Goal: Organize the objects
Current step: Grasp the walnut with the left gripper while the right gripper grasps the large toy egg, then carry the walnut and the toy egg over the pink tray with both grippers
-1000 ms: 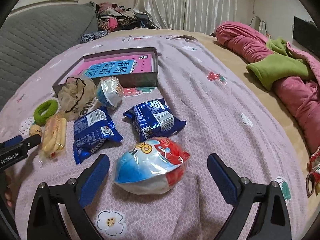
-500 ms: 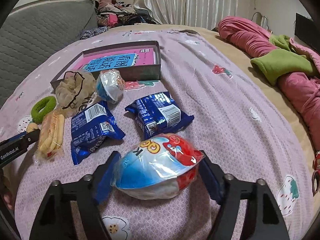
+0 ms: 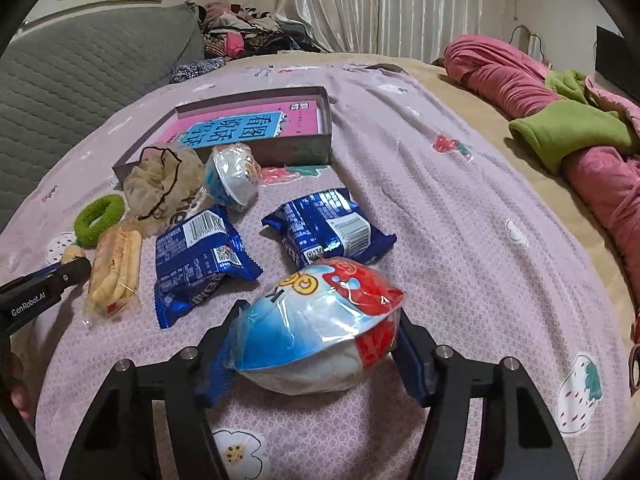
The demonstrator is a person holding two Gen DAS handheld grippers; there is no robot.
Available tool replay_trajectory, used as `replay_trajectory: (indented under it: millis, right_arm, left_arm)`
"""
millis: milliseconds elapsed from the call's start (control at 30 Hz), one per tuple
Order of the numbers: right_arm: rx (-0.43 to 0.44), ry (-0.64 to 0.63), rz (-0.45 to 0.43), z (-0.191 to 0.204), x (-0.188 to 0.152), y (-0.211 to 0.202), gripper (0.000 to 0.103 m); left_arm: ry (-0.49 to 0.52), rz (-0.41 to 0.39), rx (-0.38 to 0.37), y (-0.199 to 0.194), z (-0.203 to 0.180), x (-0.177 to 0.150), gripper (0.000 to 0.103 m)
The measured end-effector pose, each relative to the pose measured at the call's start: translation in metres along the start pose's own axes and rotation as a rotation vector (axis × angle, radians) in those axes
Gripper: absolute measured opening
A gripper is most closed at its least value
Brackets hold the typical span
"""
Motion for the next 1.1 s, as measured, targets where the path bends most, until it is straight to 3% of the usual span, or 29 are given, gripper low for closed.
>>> replay_trajectory:
  millis: [667,1100]
  right_arm:
    - [0.041,-0.062,-0.100,0.019,0.007,-0.038,0.066]
    - [0.022,-0.095,-0.154,0.030,0.013,-0.078,0.066]
  left_arm:
    - [0.040,-0.071,-0.021,-0.045,-0.012,0.001,0.036]
    - [0.065,-0.144,-0.047,-0.089,-0.027,0.007,0.036]
Point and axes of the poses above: each gripper's, at about its wrist camera, not at the fingertips, and y roughly the way its jaws point, z to its left, x to its top, the point moved 2 cm from there along y, roughly the way its jaws point, and after that the axes turned 6 degrees about -x, right-handed, at the moved point
